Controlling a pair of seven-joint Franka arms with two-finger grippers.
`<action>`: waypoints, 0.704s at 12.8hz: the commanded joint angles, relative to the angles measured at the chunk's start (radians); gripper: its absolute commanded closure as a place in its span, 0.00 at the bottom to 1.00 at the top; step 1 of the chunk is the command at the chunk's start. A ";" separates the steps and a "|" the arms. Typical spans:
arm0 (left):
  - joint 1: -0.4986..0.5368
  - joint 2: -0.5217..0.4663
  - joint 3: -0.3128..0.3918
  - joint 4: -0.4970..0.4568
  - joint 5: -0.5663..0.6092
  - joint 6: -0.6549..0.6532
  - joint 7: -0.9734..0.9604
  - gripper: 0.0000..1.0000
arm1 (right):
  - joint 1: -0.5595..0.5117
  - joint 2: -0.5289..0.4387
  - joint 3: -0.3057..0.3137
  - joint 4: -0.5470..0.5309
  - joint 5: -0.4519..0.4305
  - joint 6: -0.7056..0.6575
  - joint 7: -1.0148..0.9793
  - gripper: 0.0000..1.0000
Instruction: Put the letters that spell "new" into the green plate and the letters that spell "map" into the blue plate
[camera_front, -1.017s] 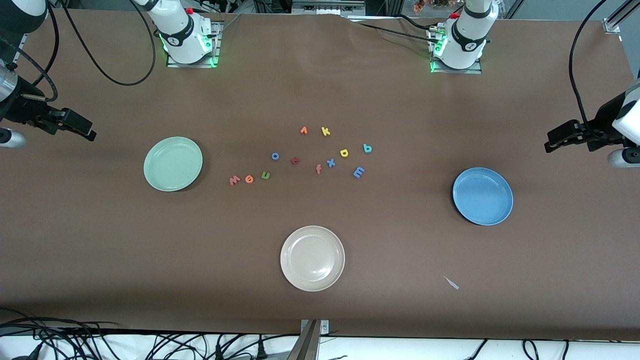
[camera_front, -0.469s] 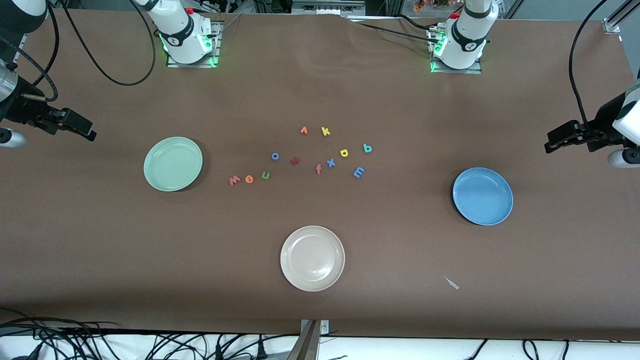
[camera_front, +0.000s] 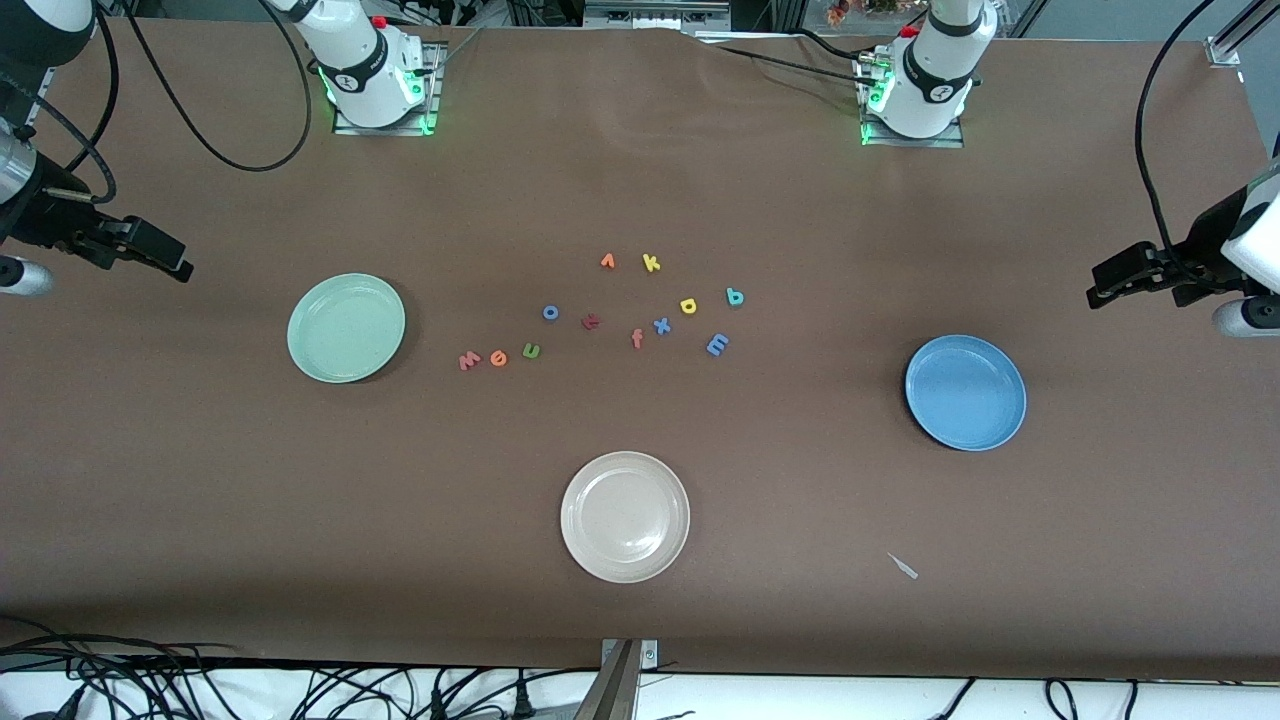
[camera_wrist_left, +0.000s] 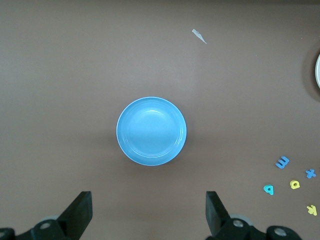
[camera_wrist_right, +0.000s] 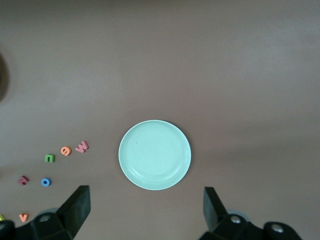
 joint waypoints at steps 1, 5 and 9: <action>-0.001 -0.008 0.001 -0.016 -0.018 0.008 0.020 0.00 | -0.003 0.002 0.005 0.011 0.007 -0.012 0.009 0.00; 0.007 -0.008 0.001 -0.018 -0.018 0.011 0.020 0.00 | -0.003 0.002 0.005 0.011 0.007 -0.014 0.007 0.00; 0.004 -0.005 0.001 -0.019 -0.016 0.014 0.020 0.00 | -0.003 0.002 0.005 0.011 0.007 -0.014 0.007 0.00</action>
